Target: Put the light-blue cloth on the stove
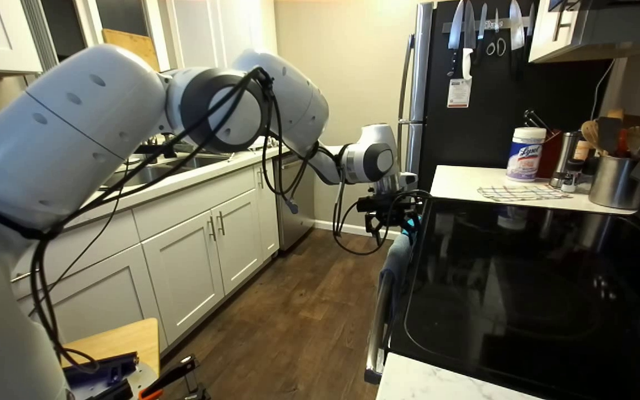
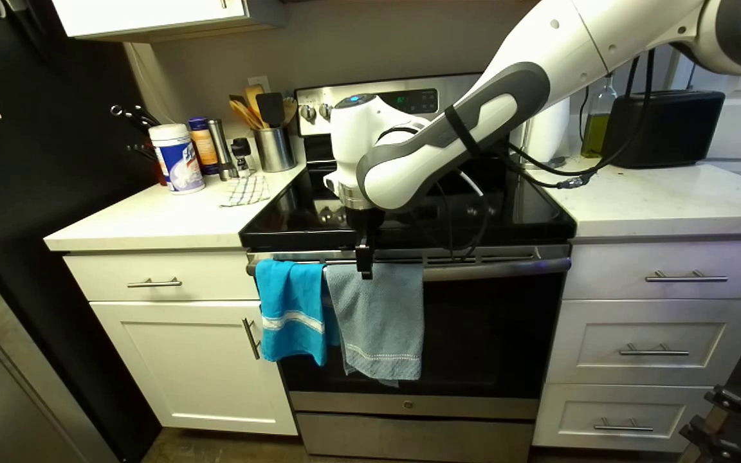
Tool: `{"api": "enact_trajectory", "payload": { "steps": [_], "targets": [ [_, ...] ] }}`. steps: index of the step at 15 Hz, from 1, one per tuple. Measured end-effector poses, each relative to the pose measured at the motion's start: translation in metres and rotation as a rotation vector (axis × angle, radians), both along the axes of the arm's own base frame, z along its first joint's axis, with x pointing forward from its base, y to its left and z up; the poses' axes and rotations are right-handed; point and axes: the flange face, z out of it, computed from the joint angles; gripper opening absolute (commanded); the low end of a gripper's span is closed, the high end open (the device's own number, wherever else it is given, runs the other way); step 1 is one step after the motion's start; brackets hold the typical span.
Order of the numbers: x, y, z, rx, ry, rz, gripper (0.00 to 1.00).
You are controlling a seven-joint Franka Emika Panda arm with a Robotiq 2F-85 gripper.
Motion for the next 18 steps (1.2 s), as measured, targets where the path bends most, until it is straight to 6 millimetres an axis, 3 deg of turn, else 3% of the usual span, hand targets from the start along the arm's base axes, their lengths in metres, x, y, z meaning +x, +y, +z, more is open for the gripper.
{"api": "enact_trajectory", "payload": {
  "steps": [4, 5, 6, 15, 16, 18],
  "targets": [
    [-0.001, 0.006, -0.004, 0.000, 0.010, 0.040, 1.00],
    [-0.002, 0.009, -0.005, 0.000, 0.013, 0.050, 0.90],
    [-0.003, 0.012, -0.006, 0.000, 0.015, 0.059, 0.73],
    [0.001, 0.012, -0.005, -0.006, 0.008, 0.081, 0.14],
    [0.003, 0.010, -0.004, -0.008, 0.005, 0.078, 0.58],
    [0.005, 0.006, -0.003, -0.011, 0.001, 0.073, 0.55]
  ]
}}
